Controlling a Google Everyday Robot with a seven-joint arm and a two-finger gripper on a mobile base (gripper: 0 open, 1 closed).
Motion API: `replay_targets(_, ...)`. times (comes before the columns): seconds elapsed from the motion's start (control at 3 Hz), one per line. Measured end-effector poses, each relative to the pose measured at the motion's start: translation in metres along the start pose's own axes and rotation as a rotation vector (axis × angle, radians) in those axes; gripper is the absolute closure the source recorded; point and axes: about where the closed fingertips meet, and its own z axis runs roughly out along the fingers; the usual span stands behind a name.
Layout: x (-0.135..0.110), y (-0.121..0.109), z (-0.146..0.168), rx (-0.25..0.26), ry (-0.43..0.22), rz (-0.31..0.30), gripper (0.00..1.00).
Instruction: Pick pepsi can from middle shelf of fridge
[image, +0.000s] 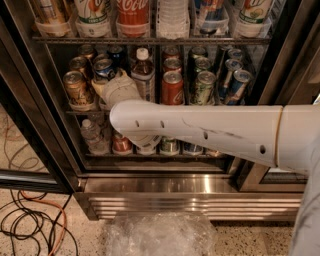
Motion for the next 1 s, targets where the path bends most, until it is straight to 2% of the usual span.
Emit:
replay_targets(0.33, -0.0189, -0.016, -0.0045, 0.034, -0.049, 0.02, 1.0)
replay_targets(1.0, -0.0204, -0.0103, -0.0041, 0.013, -0.049, 0.036, 1.0)
